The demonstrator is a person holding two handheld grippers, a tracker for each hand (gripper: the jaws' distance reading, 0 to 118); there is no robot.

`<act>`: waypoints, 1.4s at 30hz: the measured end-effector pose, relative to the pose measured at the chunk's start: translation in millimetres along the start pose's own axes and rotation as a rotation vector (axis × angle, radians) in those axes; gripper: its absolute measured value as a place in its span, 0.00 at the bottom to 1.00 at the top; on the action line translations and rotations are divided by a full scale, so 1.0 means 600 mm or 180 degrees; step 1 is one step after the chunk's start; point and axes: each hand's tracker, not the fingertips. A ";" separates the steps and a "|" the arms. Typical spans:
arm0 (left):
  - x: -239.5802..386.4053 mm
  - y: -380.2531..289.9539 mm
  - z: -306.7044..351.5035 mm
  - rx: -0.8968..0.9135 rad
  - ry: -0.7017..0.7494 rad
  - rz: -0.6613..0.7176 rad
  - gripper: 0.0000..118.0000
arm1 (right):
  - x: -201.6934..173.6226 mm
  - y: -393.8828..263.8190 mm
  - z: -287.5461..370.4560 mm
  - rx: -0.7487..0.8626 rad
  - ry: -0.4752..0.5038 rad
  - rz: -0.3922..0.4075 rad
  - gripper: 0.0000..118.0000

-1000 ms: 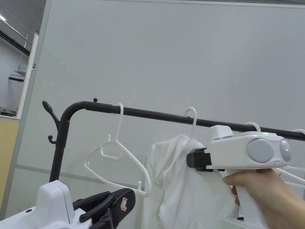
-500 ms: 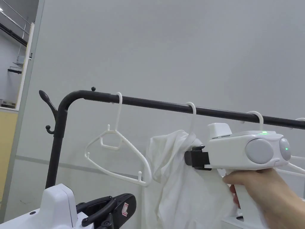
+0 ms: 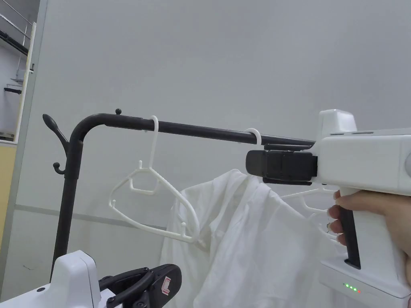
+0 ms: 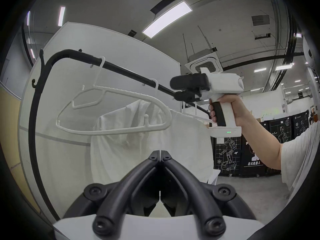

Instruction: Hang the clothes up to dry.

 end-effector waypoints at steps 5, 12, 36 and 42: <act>-0.001 0.000 0.001 -0.0046 -0.0023 -0.0021 0.01 | -0.004 -0.010 0.050 0.0392 -0.0137 -0.0065 0.00; 0.001 -0.002 -0.006 -0.0084 -0.0037 -0.0037 0.01 | 0.003 -0.036 0.092 0.0460 0.0053 0.0020 0.00; -0.006 -0.137 -0.007 -0.0851 -0.0372 0.0096 0.01 | -0.040 -0.460 0.094 -0.0288 0.0938 -0.0468 0.00; -0.024 -0.164 0.006 -0.1142 -0.1220 0.0297 0.01 | -0.030 -0.475 0.095 -0.0243 0.1857 -0.0474 0.00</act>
